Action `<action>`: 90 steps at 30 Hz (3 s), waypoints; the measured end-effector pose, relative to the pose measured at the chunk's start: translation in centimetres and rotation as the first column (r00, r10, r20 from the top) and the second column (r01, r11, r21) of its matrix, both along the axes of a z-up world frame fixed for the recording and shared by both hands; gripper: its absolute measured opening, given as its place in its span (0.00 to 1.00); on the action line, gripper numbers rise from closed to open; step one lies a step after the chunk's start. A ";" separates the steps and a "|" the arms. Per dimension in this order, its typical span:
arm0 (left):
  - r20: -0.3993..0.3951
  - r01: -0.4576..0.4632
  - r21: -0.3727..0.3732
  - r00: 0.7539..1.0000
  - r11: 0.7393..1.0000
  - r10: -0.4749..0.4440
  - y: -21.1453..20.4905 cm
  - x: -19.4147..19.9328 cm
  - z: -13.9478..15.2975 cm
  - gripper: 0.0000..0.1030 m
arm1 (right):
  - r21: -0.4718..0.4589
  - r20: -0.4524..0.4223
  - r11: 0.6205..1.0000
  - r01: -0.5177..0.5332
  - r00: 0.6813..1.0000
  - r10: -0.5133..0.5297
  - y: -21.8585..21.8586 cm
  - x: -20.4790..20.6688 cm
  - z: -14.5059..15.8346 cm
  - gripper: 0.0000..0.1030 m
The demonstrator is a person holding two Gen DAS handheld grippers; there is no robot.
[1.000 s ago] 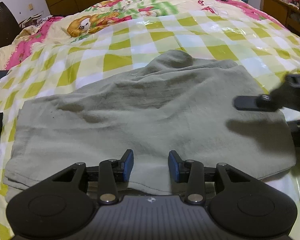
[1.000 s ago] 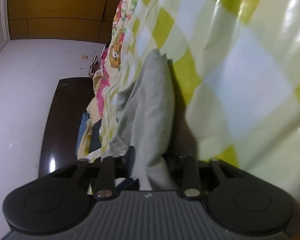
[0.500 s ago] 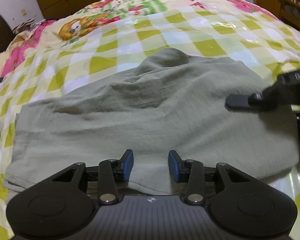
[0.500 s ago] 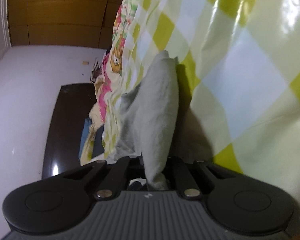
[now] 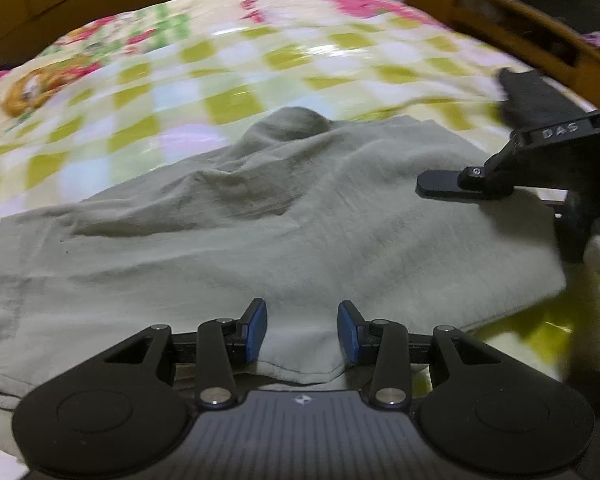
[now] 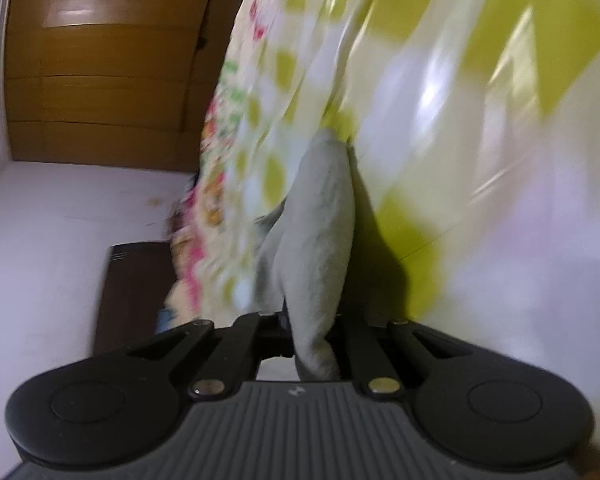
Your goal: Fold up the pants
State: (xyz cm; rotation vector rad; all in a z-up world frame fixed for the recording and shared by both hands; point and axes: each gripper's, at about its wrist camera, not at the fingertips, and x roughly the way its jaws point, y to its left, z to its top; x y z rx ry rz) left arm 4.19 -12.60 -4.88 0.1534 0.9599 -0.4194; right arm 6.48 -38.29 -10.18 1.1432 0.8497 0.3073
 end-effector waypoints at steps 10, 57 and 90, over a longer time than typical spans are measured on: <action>0.050 -0.097 -0.195 0.993 0.976 0.109 7.2 -0.7 0.8 0.51 | -0.301 -0.008 0.953 0.020 1.000 -0.024 1.5 -1.3 6.4 0.05; 0.219 0.007 0.000 0.976 1.000 -0.007 6.9 -3.9 -1.1 0.54 | -0.541 0.029 0.837 -0.077 0.994 0.110 11.4 1.1 14.7 0.05; 0.050 -0.072 -0.241 0.995 0.968 0.086 15.5 -5.8 -0.6 0.56 | -0.940 -0.193 0.113 -0.323 0.773 0.605 36.4 1.7 8.8 0.37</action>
